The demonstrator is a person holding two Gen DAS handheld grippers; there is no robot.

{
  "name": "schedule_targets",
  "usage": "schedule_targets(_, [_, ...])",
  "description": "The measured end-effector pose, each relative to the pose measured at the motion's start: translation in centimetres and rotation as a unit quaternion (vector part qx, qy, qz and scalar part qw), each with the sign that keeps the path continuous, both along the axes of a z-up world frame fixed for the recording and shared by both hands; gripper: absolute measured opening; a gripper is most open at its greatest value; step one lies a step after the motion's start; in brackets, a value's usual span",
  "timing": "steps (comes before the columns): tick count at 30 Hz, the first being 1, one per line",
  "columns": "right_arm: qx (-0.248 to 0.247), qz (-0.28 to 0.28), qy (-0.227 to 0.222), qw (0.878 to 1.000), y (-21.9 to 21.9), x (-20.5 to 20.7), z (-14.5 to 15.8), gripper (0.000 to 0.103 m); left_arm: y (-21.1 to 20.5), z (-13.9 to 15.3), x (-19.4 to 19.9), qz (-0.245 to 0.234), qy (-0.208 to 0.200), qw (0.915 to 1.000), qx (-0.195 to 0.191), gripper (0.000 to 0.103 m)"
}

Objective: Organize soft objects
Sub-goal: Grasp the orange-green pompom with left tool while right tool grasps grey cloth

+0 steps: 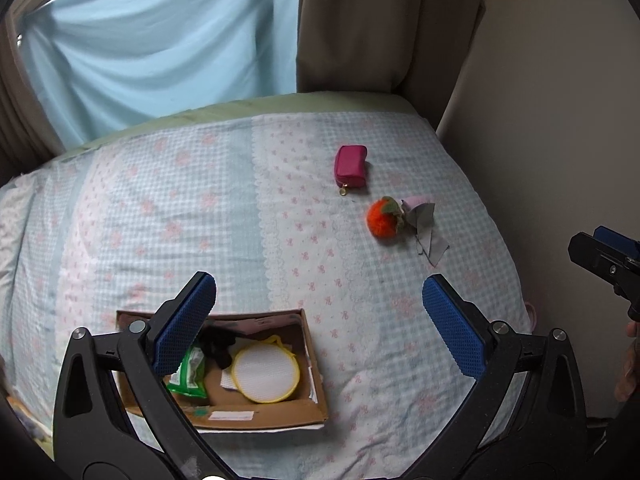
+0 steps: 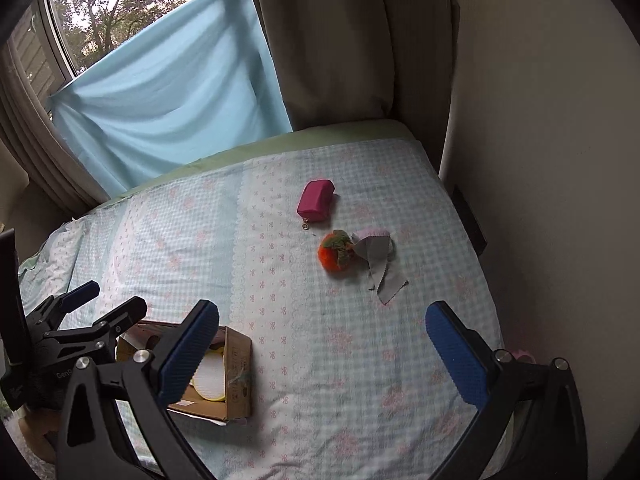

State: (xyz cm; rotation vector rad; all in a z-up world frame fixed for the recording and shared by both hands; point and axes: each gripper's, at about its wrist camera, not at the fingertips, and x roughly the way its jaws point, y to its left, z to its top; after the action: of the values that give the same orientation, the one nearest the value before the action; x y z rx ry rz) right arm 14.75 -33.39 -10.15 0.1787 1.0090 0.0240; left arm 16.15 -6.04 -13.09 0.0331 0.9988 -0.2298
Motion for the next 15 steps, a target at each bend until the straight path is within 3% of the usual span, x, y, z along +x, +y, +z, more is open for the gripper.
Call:
schedule_targets(7, [0.011, -0.001, 0.025, 1.000, -5.5, 4.6, -5.7, 0.103, -7.3, -3.6, 5.0, -0.038, 0.023, 0.9989, 0.012, 0.103])
schedule_targets(15, [0.015, -0.003, 0.040, 0.999, -8.9, 8.4, -12.1, 0.103, -13.9, -10.5, 11.6, -0.141, 0.055, 0.9882, 0.027, 0.103])
